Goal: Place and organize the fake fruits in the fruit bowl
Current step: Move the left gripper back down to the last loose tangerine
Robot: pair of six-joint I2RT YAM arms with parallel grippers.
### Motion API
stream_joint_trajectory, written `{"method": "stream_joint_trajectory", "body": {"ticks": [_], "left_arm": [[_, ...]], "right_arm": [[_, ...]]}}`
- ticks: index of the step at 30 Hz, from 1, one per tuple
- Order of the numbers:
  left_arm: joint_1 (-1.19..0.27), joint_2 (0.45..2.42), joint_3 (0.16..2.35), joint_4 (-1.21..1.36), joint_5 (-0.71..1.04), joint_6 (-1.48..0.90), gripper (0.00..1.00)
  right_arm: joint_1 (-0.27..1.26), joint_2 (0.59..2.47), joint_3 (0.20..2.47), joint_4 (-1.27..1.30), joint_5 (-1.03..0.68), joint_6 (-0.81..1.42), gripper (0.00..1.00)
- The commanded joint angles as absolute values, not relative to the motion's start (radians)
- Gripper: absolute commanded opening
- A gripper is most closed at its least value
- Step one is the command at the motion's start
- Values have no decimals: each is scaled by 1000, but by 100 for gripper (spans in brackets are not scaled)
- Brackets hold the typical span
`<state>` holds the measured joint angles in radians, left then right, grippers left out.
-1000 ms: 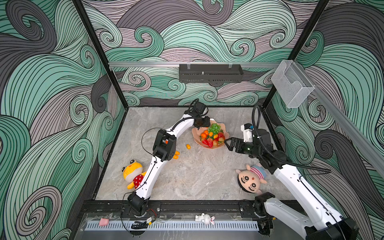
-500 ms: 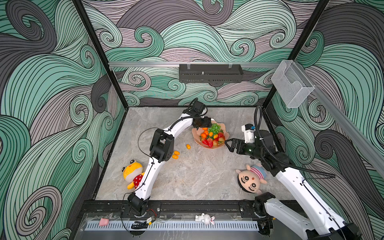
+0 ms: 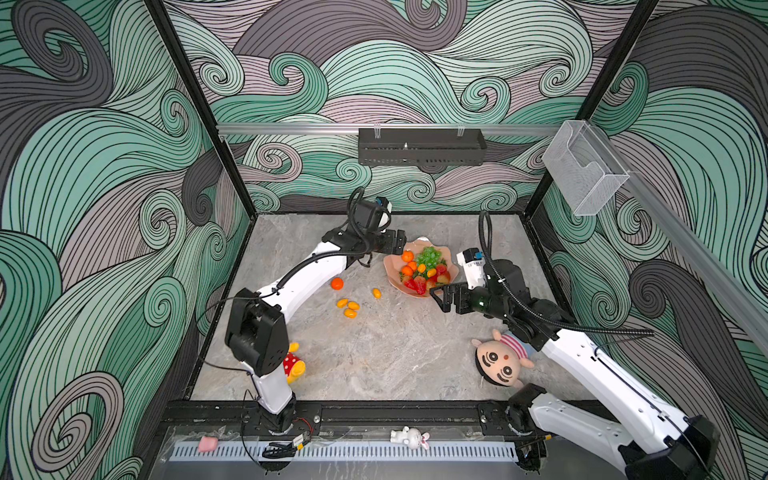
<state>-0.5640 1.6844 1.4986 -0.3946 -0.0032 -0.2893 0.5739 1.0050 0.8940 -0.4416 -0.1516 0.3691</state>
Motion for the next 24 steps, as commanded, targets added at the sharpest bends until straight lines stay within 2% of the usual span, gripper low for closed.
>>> {"method": "stream_joint_trajectory", "body": {"ticks": [1, 8, 14, 24], "left_arm": [[-558, 1577, 1404, -381, -211, -244, 99], [-472, 1440, 1273, -492, -308, -274, 99], [-320, 1391, 1187, -560, -253, -358, 99], [-223, 1559, 1241, -693, -198, -385, 95]], "right_arm": [[615, 1062, 932, -382, -104, 349, 100], [702, 1238, 1009, -301, -90, 341, 100], [786, 1407, 1111, -254, -71, 335, 100], [829, 1575, 1249, -273, 5, 442, 100]]}}
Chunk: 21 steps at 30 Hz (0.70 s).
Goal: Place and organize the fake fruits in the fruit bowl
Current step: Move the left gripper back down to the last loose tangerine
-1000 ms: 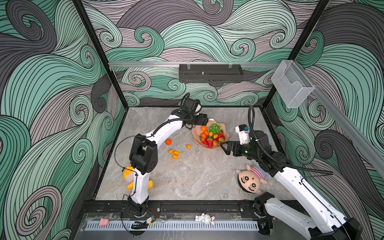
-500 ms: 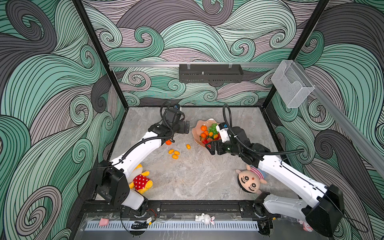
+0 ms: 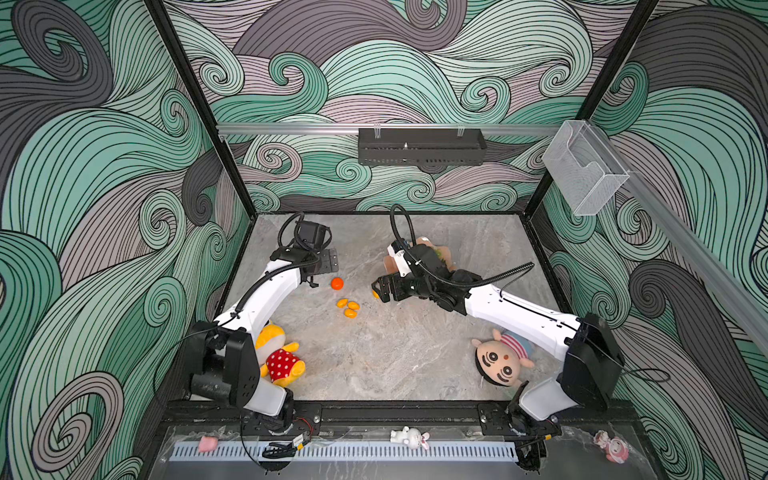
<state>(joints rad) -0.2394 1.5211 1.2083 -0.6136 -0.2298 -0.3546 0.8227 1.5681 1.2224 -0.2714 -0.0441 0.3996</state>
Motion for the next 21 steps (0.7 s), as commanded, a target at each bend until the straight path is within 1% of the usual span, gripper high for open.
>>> {"method": "stream_joint_trajectory", "body": {"ticks": [1, 6, 7, 9, 11, 15, 20, 21], "left_arm": [[-216, 1572, 1244, -695, -178, -387, 94], [-198, 1643, 1292, -745, -97, -371, 90], [-195, 1663, 1315, -768, -81, -366, 90], [-188, 1708, 1358, -809, -41, -350, 84], [-183, 1744, 1381, -817, 0, -326, 81], [-179, 1805, 1413, -840, 69, -309, 78], [-177, 1863, 1439, -840, 130, -288, 76], [-175, 1880, 1445, -841, 142, -288, 73]], "right_arm": [[832, 1575, 1244, -269, 13, 444, 100], [836, 1537, 1183, -197, 30, 451, 100], [836, 1533, 1181, -199, 31, 451, 100], [836, 1530, 1183, -217, 32, 447, 100], [836, 1525, 1180, -233, 31, 442, 100], [836, 1504, 1156, -253, 27, 437, 100], [836, 1471, 1118, -247, 34, 436, 100], [836, 1467, 1112, -247, 33, 436, 100]]}}
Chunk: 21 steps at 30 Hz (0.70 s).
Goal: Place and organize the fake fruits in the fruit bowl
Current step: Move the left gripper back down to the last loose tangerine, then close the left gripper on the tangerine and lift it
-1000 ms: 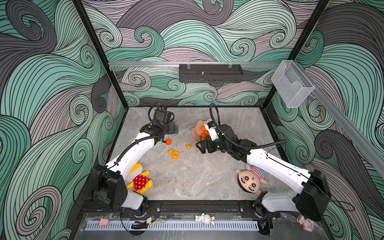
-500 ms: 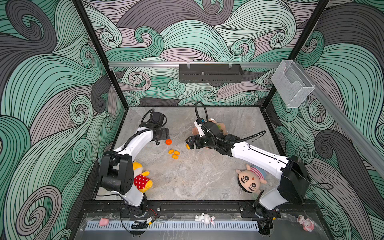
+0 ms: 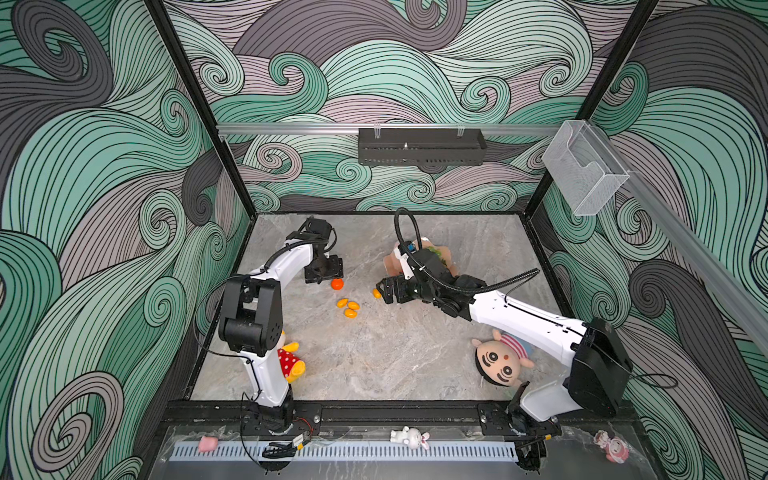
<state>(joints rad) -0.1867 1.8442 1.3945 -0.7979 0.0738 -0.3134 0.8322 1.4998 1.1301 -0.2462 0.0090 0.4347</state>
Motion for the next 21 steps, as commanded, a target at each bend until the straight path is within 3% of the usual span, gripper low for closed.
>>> {"method": "stream_joint_trajectory", "body": {"ticks": [1, 4, 21], "left_arm": [[-172, 1896, 1455, -850, 149, -289, 71], [-167, 1944, 1479, -870, 163, -287, 67], [-174, 2090, 1574, -903, 160, -280, 65]], "right_arm": [[836, 1462, 1107, -249, 32, 436, 100], [836, 1445, 1088, -252, 27, 434, 100], [835, 1378, 1012, -244, 62, 419, 100]]}}
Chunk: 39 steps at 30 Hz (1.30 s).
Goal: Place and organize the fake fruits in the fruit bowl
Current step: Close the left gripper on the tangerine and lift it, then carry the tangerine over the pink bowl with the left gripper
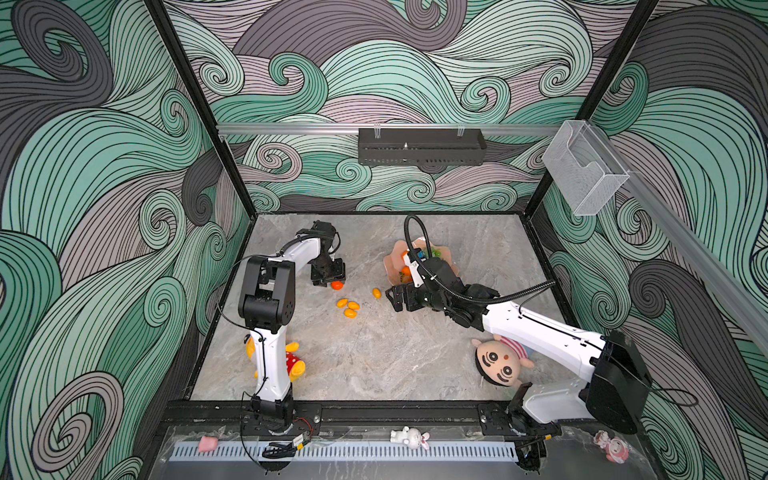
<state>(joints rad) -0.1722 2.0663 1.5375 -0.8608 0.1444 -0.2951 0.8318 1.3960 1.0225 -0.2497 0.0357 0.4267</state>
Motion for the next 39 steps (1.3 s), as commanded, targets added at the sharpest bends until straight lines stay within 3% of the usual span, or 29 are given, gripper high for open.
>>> {"method": "stream_joint_trajectory", "body": {"ticks": [1, 22, 32, 39], "left_arm": [[-175, 2092, 1575, -902, 162, -280, 64], [-184, 2110, 1597, -924, 174, -263, 46], [-233, 1934, 1549, -868, 151, -275, 44], [-360, 1873, 1604, -864, 138, -285, 43]], "right_arm": [[834, 1378, 1012, -244, 63, 419, 100], [833, 1298, 958, -269, 117, 421, 100], [817, 1134, 828, -274, 203, 386, 100], [656, 1095, 826, -325, -67, 368, 100]]}}
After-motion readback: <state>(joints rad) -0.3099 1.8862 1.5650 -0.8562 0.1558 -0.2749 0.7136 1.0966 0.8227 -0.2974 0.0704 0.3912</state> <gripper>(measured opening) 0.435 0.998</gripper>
